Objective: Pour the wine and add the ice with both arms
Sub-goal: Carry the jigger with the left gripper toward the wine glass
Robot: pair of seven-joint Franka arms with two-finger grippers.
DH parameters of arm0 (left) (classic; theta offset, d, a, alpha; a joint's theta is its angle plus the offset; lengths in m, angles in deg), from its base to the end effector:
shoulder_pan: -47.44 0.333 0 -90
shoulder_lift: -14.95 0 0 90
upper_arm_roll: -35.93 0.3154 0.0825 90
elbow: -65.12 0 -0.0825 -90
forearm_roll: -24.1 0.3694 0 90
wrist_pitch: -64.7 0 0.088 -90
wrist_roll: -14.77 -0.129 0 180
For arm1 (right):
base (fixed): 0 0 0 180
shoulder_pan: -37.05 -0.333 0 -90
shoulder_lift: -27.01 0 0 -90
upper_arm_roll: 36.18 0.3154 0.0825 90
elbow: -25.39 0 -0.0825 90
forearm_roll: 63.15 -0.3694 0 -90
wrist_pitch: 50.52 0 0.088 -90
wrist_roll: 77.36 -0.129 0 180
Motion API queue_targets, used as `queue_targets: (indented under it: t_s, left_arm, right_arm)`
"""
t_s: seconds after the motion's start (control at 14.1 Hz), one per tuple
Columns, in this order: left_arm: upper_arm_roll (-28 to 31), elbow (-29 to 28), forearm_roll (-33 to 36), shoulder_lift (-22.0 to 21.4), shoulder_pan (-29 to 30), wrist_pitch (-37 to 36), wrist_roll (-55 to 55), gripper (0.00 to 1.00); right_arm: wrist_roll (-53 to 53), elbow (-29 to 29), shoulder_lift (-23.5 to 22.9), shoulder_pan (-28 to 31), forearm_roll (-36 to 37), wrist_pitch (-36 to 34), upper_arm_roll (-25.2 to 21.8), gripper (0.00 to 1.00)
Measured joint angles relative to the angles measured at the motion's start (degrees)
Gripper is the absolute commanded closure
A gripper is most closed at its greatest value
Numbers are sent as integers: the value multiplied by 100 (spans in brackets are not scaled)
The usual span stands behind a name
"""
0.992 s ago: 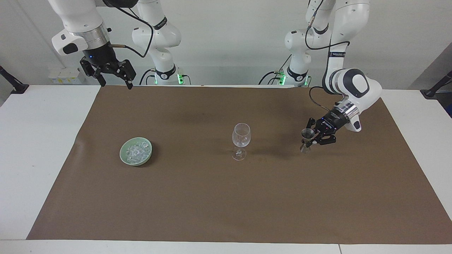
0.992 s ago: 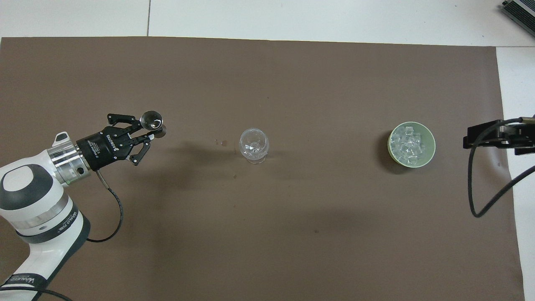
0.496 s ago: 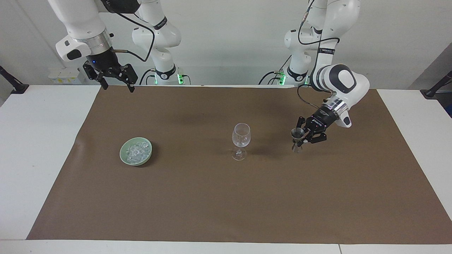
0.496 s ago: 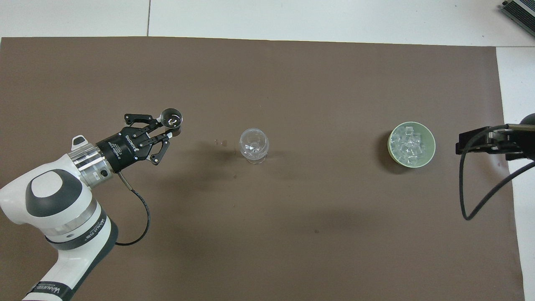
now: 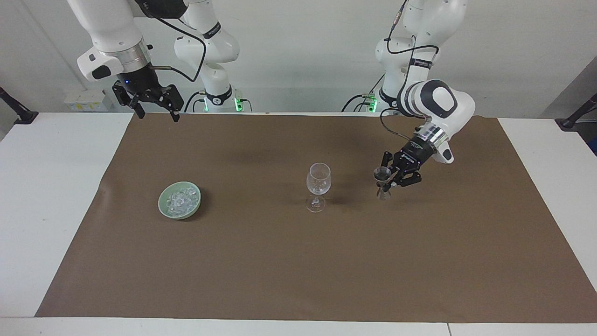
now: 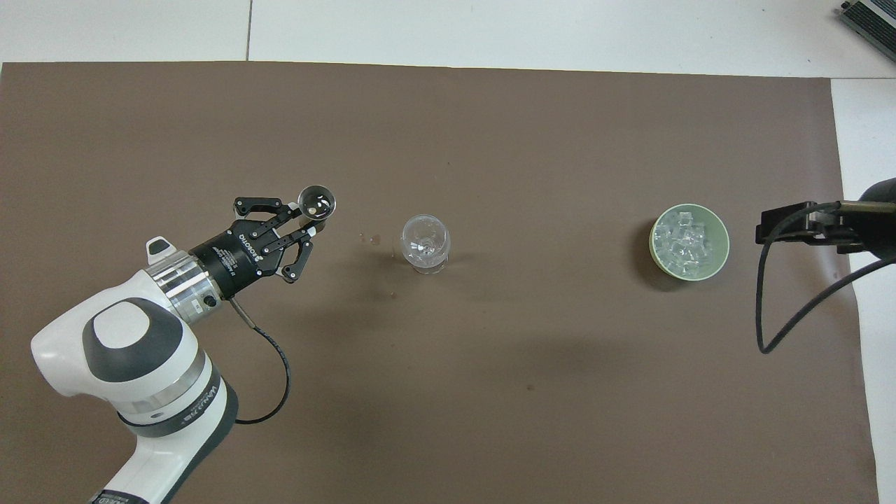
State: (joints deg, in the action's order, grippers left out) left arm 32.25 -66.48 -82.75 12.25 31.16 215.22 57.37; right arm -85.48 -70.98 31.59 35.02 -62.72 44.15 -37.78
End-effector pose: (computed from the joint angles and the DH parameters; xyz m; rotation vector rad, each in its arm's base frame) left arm 0.4982 -0.1677 0.3835 1.0983 1.7294 -0.4178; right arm 0.5232 0.0025 0.6005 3.1321 -0.2098 0.0793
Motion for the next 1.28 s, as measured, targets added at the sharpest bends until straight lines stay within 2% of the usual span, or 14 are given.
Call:
queue_targets:
  t_s: [0.64, 0.92, 1.28]
  left_arm:
    - [-5, 90, -299, -54, -664, 973, -9, 100]
    - [-12, 324, -322, 70, -947, 1385, -9, 100]
    - [-12, 411, -322, 182, -1018, 1480, -35, 100]
  right_arm:
    - [168, -165, -1, 0, 0, 215, 14, 0]
    - [168, -159, -13, -1, 0, -87, 14, 0]
    - [168, -106, -81, 0, 0, -477, 13, 0]
